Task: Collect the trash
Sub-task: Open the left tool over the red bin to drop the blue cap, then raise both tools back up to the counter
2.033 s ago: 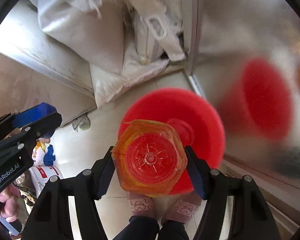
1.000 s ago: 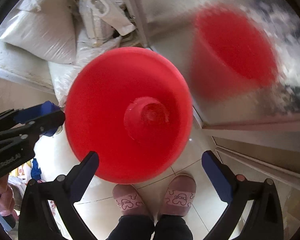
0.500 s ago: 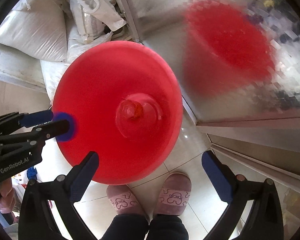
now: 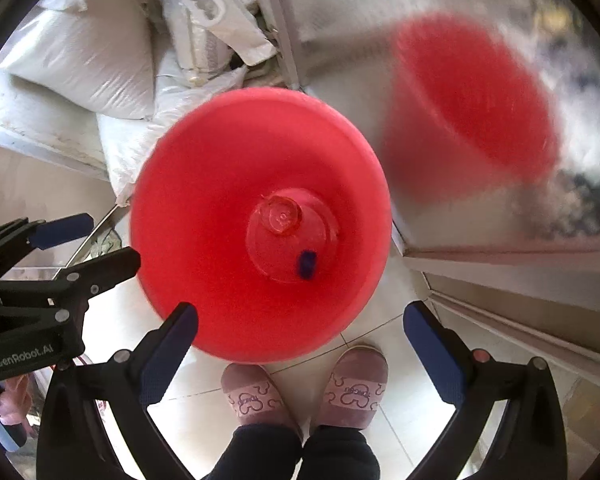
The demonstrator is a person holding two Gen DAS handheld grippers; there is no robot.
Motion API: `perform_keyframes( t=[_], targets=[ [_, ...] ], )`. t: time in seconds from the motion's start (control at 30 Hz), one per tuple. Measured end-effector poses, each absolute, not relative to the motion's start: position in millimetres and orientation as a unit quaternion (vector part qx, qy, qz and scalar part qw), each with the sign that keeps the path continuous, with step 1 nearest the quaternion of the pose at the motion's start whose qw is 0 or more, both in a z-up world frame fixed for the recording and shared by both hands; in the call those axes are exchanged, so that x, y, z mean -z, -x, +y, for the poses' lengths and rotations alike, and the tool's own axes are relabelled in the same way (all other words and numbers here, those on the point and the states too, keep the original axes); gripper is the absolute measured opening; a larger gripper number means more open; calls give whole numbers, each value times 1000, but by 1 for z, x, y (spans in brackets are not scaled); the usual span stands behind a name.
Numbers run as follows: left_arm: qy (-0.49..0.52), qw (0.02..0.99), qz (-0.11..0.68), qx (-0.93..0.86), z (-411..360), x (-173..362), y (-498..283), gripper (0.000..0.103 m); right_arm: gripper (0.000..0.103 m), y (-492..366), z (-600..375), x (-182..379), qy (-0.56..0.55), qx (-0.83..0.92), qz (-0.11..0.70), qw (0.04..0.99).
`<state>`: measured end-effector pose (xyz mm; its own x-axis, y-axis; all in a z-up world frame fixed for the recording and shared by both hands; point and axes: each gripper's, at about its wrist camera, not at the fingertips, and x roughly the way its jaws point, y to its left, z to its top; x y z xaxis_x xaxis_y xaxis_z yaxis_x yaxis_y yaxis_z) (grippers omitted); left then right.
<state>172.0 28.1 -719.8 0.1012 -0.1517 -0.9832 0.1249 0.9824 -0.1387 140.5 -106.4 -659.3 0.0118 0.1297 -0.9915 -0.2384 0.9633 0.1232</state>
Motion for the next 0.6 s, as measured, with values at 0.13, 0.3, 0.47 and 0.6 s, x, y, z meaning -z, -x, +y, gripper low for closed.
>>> perform_keyframes(
  t=[0.13, 0.3, 0.47, 0.6],
  targets=[
    [14, 754, 652, 74, 42, 679, -168, 77, 103, -141, -97, 628, 57, -153, 676, 719],
    [5, 778, 627, 48, 55, 607, -162, 79, 103, -143, -85, 569, 66, -170, 655, 734],
    [11, 794, 607, 37, 70, 520, -151, 80, 103, -136, -77, 491, 65, -179, 637, 747],
    [23, 800, 598, 27, 79, 451, -142, 80, 103, -129, -72, 423, 68, -181, 618, 763]
  ],
)
